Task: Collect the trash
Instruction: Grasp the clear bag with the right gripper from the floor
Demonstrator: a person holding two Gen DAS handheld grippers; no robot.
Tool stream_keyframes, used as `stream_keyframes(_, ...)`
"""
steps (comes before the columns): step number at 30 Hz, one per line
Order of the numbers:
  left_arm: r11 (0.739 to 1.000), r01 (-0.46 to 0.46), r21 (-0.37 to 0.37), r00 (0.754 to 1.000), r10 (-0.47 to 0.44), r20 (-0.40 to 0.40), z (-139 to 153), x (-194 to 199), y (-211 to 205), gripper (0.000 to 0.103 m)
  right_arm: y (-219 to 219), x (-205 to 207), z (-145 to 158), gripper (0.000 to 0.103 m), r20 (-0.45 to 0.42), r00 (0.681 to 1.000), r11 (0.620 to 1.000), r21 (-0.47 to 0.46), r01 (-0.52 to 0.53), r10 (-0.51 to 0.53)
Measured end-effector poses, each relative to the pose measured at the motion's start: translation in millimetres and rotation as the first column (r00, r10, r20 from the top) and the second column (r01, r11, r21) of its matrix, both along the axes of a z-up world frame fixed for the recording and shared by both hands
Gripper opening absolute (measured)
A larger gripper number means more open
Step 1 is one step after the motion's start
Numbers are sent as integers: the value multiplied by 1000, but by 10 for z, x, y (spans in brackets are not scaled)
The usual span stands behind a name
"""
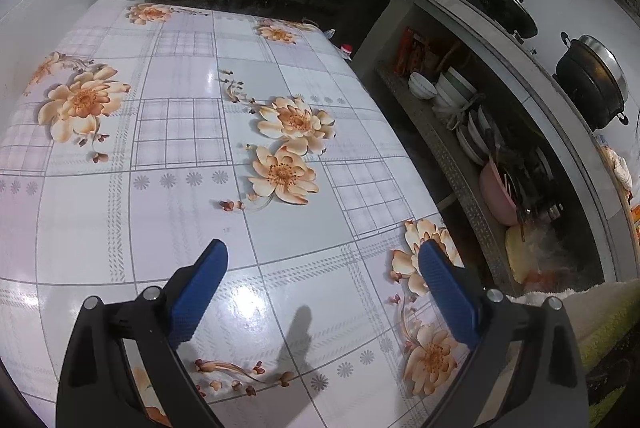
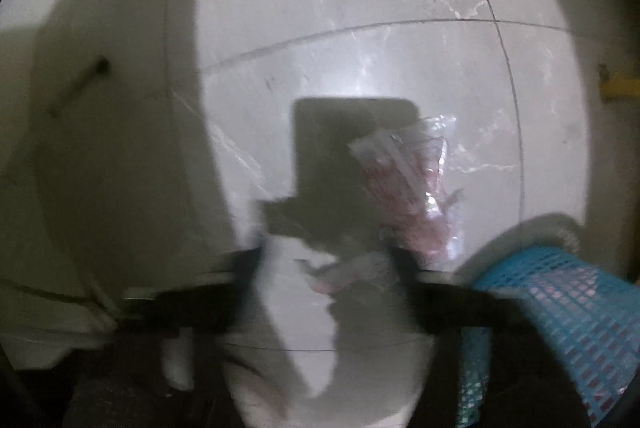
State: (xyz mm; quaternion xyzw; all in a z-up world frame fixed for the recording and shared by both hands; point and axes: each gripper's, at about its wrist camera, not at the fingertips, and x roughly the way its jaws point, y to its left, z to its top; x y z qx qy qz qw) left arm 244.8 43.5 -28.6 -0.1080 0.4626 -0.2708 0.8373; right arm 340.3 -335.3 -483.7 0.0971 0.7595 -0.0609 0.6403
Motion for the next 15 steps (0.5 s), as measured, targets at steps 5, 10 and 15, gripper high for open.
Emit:
stream_keyframes(5, 1000, -1, 15, 1000, 1, -20, -54, 21, -40, 94, -2, -28, -372, 86, -105, 990, 974, -195, -115, 95)
stream_keyframes(10, 999, 4, 37, 999, -3, -36, -105, 41, -71, 94, -58, -71, -774, 88, -201, 973, 961, -228, -156, 110)
stream_keyframes(15, 999, 7, 50, 999, -5, -43, -127, 46, -73, 94, -303, -125, -903, 85, -167, 986, 987, -163, -13, -15)
